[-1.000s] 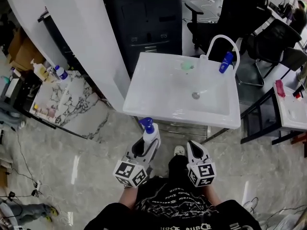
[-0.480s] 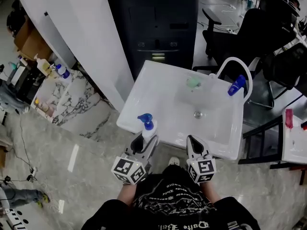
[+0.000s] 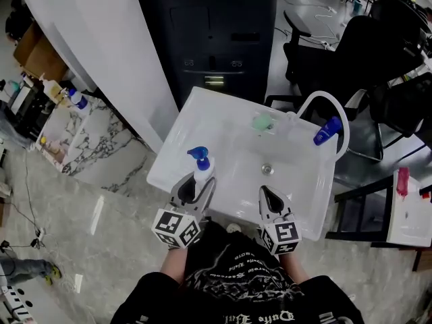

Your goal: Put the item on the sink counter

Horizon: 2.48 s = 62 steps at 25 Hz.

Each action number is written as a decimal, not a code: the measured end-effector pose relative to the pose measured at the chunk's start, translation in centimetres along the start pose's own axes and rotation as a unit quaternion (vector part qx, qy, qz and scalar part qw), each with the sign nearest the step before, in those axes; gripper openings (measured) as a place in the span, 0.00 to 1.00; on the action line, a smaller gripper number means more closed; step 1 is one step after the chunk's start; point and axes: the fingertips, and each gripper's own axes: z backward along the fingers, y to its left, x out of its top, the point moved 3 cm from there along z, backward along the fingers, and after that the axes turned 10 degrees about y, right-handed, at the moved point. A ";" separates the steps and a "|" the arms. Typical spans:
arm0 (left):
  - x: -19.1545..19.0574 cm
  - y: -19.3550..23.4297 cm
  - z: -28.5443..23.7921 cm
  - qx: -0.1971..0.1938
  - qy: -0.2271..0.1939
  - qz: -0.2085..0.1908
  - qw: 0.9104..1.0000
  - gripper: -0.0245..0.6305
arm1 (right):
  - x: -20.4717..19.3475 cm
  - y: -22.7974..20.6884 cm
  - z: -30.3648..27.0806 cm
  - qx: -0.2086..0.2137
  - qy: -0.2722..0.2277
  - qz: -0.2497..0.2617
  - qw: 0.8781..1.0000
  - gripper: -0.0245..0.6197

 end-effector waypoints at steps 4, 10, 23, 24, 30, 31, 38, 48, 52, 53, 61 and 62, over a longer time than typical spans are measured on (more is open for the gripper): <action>0.8 1.0 -1.5 -0.001 -0.001 -0.001 1.000 0.31 | -0.1 -0.2 -0.9 0.001 0.005 -0.006 1.000 0.04; 2.1 2.9 -4.0 -0.017 0.010 -0.005 1.000 0.31 | -0.3 -0.3 -2.6 -0.010 0.023 -0.020 1.000 0.04; 6.6 7.1 -11.3 -0.043 0.000 -0.028 0.999 0.31 | 1.4 -1.2 -6.5 -0.025 0.033 -0.040 0.998 0.04; 7.0 7.4 -11.9 -0.045 -0.002 -0.030 0.999 0.31 | 1.6 -1.2 -6.8 -0.024 0.034 -0.039 0.998 0.04; 8.5 8.4 -15.1 -0.057 -0.005 -0.040 0.998 0.31 | 2.4 -1.2 -8.4 -0.024 0.040 -0.038 0.998 0.04; 8.7 8.5 -15.6 -0.061 -0.004 -0.042 0.997 0.31 | 2.4 -1.2 -8.6 -0.024 0.041 -0.038 0.998 0.04; 9.0 9.1 -19.7 -0.090 0.009 -0.042 0.995 0.31 | 2.4 -0.9 -9.1 -0.033 0.062 -0.046 0.996 0.04; 8.1 10.4 -26.0 -0.112 0.023 -0.040 0.993 0.31 | 0.9 -0.8 -9.6 -0.057 0.092 -0.074 0.991 0.04; 7.6 11.4 -28.1 -0.114 0.027 -0.042 0.992 0.31 | 0.2 -1.2 -9.6 -0.076 0.105 -0.085 0.988 0.04; 7.4 11.6 -28.6 -0.114 0.029 -0.043 0.992 0.31 | 0.1 -1.4 -9.6 -0.081 0.107 -0.086 0.987 0.04; 5.6 12.8 -32.1 -0.124 0.044 -0.054 0.990 0.31 | -0.2 -2.2 -9.8 -0.116 0.124 -0.091 0.981 0.04; 5.3 12.9 -32.4 -0.126 0.045 -0.056 0.989 0.31 | -0.2 -2.3 -9.8 -0.120 0.125 -0.093 0.980 0.04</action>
